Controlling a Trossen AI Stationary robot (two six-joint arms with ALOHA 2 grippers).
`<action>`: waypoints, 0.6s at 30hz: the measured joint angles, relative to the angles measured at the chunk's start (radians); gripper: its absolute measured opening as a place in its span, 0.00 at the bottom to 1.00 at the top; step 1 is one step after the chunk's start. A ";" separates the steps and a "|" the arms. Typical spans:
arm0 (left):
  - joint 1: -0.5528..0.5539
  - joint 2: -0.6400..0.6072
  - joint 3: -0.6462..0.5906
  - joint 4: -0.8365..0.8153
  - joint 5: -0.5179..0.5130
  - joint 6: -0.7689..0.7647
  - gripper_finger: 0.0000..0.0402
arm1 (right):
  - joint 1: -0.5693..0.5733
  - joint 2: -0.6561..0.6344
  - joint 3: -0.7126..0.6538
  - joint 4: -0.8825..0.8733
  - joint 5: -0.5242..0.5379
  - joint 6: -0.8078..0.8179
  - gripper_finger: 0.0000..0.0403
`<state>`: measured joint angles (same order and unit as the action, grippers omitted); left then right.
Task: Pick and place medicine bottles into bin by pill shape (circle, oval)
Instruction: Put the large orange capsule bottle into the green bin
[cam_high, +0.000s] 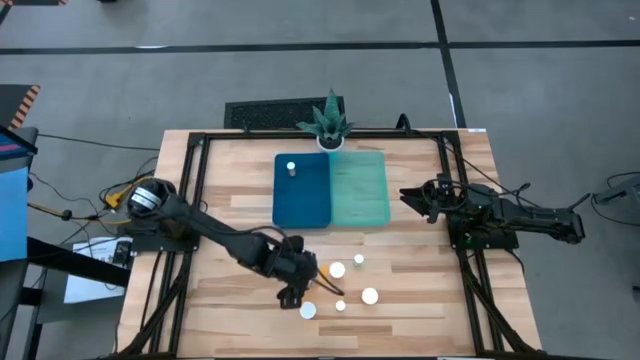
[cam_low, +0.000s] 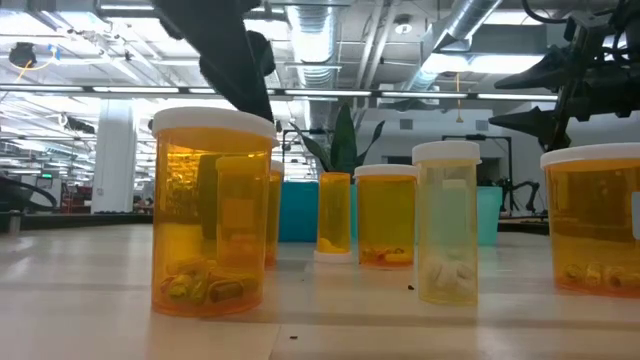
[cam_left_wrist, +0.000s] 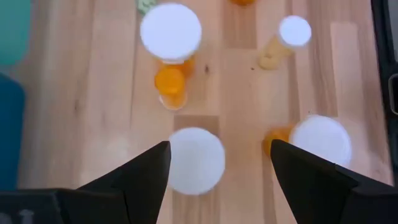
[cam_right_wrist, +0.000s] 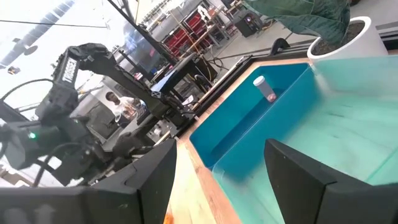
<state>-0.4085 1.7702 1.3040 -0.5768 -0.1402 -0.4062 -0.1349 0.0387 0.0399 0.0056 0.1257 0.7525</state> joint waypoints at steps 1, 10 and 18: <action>0.000 0.000 -0.012 0.023 -0.008 0.001 0.67 | 0.000 0.000 0.000 0.000 0.000 0.000 0.63; 0.015 -0.001 -0.049 0.035 -0.037 0.010 0.68 | 0.000 0.000 0.000 -0.013 0.000 0.000 0.63; 0.022 -0.001 -0.049 0.032 0.012 0.019 0.79 | 0.000 0.000 0.002 -0.046 -0.001 0.000 0.63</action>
<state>-0.3862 1.7695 1.2552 -0.5445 -0.1283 -0.3871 -0.1349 0.0387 0.0422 -0.0403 0.1249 0.7525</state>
